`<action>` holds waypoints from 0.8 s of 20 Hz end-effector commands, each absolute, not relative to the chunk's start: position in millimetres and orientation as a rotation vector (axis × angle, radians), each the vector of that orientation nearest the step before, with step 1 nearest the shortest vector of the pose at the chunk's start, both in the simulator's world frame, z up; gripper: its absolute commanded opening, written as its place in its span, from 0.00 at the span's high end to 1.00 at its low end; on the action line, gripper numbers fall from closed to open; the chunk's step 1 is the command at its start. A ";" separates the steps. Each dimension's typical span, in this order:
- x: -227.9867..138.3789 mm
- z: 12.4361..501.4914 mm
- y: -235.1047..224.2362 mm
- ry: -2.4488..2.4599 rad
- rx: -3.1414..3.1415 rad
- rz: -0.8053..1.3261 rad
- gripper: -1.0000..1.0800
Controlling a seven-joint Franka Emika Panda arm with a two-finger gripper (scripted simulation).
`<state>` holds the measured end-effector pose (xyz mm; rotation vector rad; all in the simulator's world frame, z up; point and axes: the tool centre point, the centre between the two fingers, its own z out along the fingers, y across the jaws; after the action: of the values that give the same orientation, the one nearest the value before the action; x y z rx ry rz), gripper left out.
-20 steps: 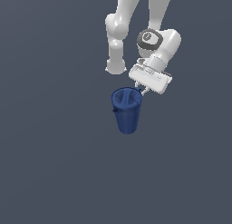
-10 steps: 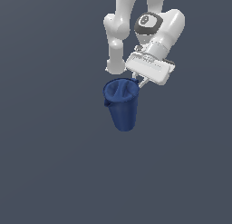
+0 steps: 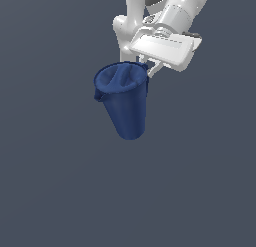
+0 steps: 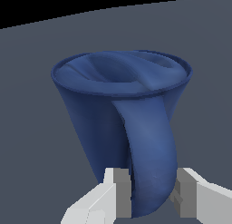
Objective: Pick up the object and move it to a goal position.
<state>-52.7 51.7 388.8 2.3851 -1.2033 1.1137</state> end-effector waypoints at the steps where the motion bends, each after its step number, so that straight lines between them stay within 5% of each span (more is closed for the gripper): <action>1: -42.6 419.2 42.0 -1.203 2.384 1.116 1.00; 16: 4.5 540.8 7.3 -1.204 2.388 1.113 1.00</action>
<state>1.1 9.0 531.4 2.3877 -1.2047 1.1102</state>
